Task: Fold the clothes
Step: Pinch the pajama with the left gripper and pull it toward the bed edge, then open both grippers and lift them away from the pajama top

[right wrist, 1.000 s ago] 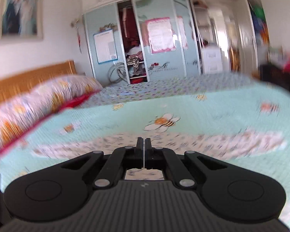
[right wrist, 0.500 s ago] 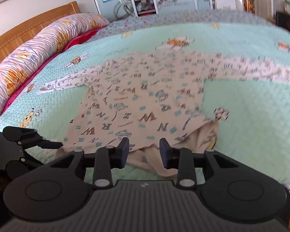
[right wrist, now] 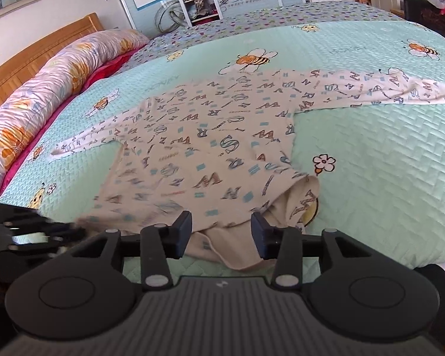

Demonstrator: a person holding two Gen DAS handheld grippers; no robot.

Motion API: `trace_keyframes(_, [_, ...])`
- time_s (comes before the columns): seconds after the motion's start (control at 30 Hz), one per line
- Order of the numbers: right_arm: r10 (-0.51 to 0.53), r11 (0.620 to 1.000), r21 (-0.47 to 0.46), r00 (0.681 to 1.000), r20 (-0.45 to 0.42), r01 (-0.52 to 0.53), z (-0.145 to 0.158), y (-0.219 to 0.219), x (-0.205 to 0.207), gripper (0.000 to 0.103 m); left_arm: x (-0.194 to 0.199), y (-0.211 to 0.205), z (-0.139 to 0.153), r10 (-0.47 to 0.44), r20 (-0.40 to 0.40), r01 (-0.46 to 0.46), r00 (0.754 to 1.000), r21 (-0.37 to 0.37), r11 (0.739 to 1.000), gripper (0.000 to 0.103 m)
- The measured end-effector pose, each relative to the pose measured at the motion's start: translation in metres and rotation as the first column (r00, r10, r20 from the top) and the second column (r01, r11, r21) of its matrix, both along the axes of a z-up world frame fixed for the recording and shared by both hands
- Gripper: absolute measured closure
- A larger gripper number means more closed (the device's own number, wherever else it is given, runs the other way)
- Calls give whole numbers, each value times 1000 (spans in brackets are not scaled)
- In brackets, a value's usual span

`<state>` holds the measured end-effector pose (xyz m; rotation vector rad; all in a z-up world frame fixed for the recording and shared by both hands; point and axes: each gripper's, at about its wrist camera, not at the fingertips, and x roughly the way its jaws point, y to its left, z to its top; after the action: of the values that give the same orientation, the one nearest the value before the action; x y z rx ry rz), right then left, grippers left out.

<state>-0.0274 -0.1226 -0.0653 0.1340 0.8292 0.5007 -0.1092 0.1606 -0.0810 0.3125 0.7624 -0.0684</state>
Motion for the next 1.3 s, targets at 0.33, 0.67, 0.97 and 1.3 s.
trace_keyframes(0.33, [29, 999, -29, 999, -17, -29, -6, 0, -7, 56, -26, 40, -2, 150, -74, -160, 986, -139, 977, 92])
trace_keyframes(0.67, [160, 943, -290, 987, -30, -162, -25, -2, -39, 54, -24, 2, -29, -106, -104, 124, 989, 194, 973, 69])
trace_keyframes(0.97, [230, 831, -510, 972, -53, -224, -49, 29, -36, 54, -20, 8, -49, -129, -174, 173, 976, 267, 948, 60])
trace_keyframes(1.3, [221, 873, -415, 967, -128, -255, -52, 10, -11, 93, -27, 10, -43, -145, -179, 173, 973, 155, 973, 98])
